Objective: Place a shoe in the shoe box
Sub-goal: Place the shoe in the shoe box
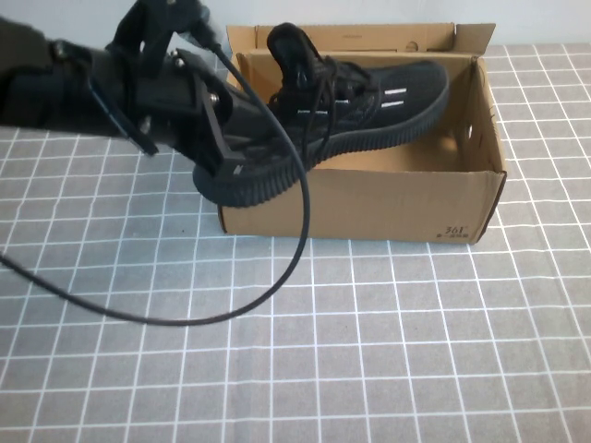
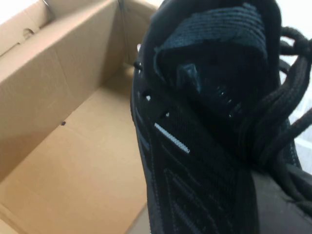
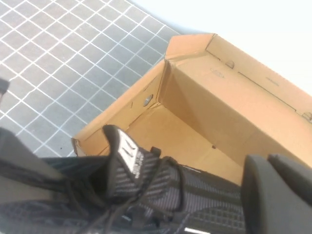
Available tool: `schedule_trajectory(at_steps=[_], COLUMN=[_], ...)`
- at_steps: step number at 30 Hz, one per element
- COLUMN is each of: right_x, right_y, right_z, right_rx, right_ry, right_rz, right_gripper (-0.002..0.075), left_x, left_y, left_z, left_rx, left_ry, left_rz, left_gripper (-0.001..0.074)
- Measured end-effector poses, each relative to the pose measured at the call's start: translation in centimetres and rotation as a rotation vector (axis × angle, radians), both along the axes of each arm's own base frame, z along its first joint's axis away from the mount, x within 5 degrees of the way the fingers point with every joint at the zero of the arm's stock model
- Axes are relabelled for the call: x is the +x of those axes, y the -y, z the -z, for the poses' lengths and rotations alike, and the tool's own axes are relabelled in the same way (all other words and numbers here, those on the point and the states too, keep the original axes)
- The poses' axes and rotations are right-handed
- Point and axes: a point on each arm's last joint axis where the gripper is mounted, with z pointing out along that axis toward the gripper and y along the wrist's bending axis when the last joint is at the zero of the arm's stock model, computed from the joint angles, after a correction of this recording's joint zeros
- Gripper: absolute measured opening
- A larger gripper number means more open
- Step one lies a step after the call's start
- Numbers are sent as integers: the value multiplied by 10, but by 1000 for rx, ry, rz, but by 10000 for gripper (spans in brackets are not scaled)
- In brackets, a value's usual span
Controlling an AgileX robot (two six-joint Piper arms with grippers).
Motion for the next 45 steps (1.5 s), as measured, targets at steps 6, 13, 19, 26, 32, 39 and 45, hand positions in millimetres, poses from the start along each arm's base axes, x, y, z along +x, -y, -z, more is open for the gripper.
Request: schedule_trajectory(at_steps=[6, 13, 19, 26, 32, 39, 45], right_x=[-3, -23, -53, -85, -106, -111, -106], right_y=[4, 27, 45, 66, 79, 82, 79], right_z=[2, 4, 2, 0, -2, 6, 23], right_rx=[-25, -65, -52, -26, -10, -15, -51], right_ry=[-5, -27, -48, -55, -45, -70, -121], right_rz=[18, 76, 96, 125, 140, 148, 149], right_gripper=[-15, -16, -16, -16, -16, -16, -16], left_x=[30, 77, 117, 153, 172, 181, 187], left_y=[9, 28, 36, 37, 42, 45, 48], left_z=[-9, -5, -2, 21, 57, 86, 97], left_rx=[94, 135, 157, 164, 157, 171, 154], left_ry=[65, 73, 154, 173, 153, 162, 207], left_rz=[97, 257, 335, 382, 411, 463, 476], left_gripper=[27, 26, 25, 25, 25, 24, 24])
